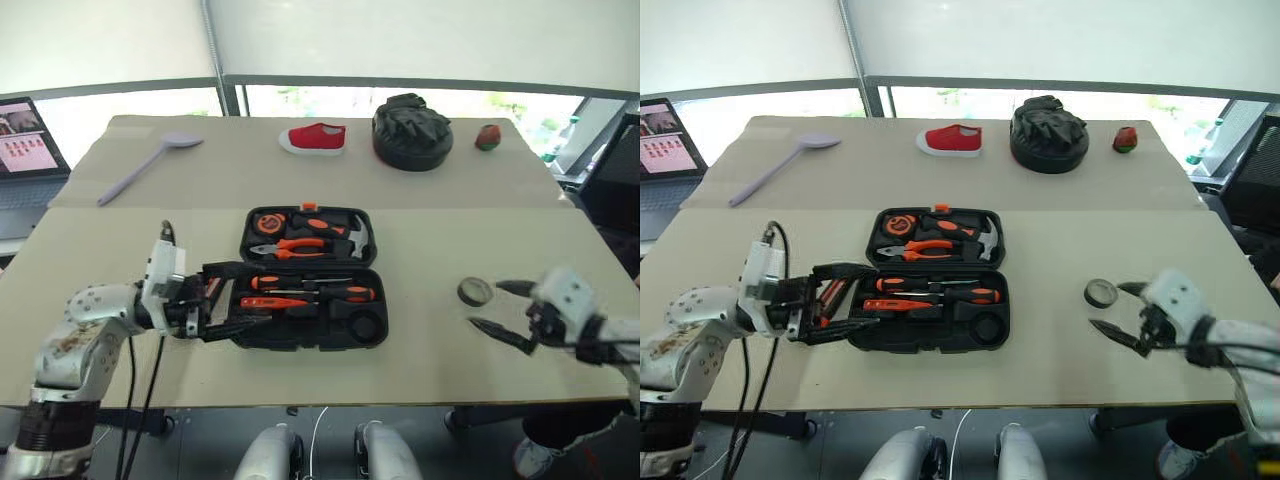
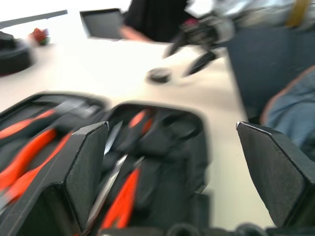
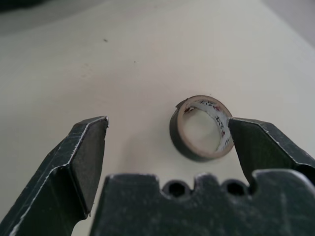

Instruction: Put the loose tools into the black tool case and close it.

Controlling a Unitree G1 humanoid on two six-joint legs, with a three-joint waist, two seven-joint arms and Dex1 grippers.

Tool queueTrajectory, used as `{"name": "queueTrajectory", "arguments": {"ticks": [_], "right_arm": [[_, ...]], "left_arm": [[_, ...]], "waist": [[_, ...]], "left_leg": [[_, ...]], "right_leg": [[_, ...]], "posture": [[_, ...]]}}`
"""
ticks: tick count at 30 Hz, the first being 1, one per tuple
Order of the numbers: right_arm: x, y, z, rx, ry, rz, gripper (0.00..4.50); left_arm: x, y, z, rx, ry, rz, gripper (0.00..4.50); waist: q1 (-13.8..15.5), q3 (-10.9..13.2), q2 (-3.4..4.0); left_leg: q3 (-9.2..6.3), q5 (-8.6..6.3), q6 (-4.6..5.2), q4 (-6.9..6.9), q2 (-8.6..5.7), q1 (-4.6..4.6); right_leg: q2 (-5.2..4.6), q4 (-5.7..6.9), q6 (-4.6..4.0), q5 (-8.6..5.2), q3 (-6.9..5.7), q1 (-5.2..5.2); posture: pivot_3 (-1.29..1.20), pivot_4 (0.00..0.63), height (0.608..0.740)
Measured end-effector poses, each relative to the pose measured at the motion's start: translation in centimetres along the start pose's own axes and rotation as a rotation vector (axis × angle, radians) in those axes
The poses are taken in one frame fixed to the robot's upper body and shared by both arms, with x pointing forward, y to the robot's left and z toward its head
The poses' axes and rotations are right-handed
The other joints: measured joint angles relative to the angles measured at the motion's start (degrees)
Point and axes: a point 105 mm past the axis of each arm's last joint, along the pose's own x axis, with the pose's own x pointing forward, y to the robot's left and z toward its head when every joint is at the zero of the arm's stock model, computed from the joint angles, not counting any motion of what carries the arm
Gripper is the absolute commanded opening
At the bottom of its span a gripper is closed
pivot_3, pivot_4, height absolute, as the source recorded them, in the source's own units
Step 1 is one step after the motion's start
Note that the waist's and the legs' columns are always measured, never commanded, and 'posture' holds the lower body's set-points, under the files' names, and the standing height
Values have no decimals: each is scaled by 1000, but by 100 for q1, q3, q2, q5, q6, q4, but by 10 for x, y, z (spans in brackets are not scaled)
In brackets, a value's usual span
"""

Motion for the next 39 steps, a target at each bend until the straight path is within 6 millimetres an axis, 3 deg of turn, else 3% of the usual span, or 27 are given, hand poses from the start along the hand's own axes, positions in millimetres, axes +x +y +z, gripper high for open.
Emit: {"name": "queueTrajectory", "arguments": {"ticks": [4,7,9,12,14,19,22,25,27,29,35,39], "right_arm": [[12,5,0,16,-6,59,4500],[17,12,18,-19,-124,100,4500],[17,25,44,-58,-321,144,4500],[14,50,74,-55,-567,227,4500],[8,60,87,-31,-669,245,4500],[5,84,110,-44,-817,271,4500],[3,94,117,-34,-857,265,4500],[0,104,117,-22,-867,277,4500],[0,107,115,-17,-863,285,4500],[0,107,115,-16,-862,282,4500],[2,100,124,-54,-877,273,4500],[4,100,124,-54,-870,274,4500]], "left_arm": [[-6,0,-1,-14,10,41,4466],[-17,3,-2,-14,22,102,4466],[-33,7,-10,-33,51,183,4466],[-73,16,-28,-93,115,372,4466],[-114,15,-46,-142,184,532,4466],[-202,-8,-70,-211,306,898,4466],[-235,-27,-73,-234,357,1042,4466],[-255,-42,-77,-294,409,1141,4466],[-257,-43,-78,-332,411,1182,4466],[-244,-35,-70,-344,367,1156,4466],[-161,16,-44,-343,316,948,4466],[-128,36,-51,-370,332,945,4466]], "waist": [[20,0,1],[-8,0,1],[-50,0,0],[-70,2,2],[-75,2,2],[-67,1,-1],[0,0,-3],[19,0,-4],[42,-2,-7],[56,-4,-13],[53,-4,-12],[-35,-4,-12]], "left_leg": [[-11,-2,3,-7,1,-14],[-5,-4,6,-6,0,-13],[-5,-5,7,-8,4,-1],[-5,-4,3,-12,13,11],[-5,-4,1,-13,16,14],[-6,-15,-18,-15,19,14],[-6,-39,-57,-15,16,16],[-6,-42,-59,-15,11,16],[-5,-40,-62,-13,11,19],[-5,-39,-67,-12,11,18],[-5,-35,-71,-13,1,30],[1,-24,-73,-18,2,25]], "right_leg": [[5,-7,-1,-1,-1,-8],[5,-14,4,2,-6,-5],[10,-18,6,3,-4,3],[12,-11,4,3,-4,6],[11,-9,3,4,-2,5],[-3,-14,-3,6,-3,-1],[-21,-18,-3,7,-11,-10],[-30,-19,-3,7,-16,-7],[-33,-18,-1,7,-21,-3],[-37,-18,-1,7,-25,-1],[-32,-7,4,10,-25,1],[0,6,2,11,-22,-2]], "posture": [[0,150,740],[0,150,740],[0,150,740],[0,150,740],[0,150,740],[0,150,740],[0,150,740],[0,150,740],[0,150,740],[0,150,740],[0,150,740],[0,150,740]]}}
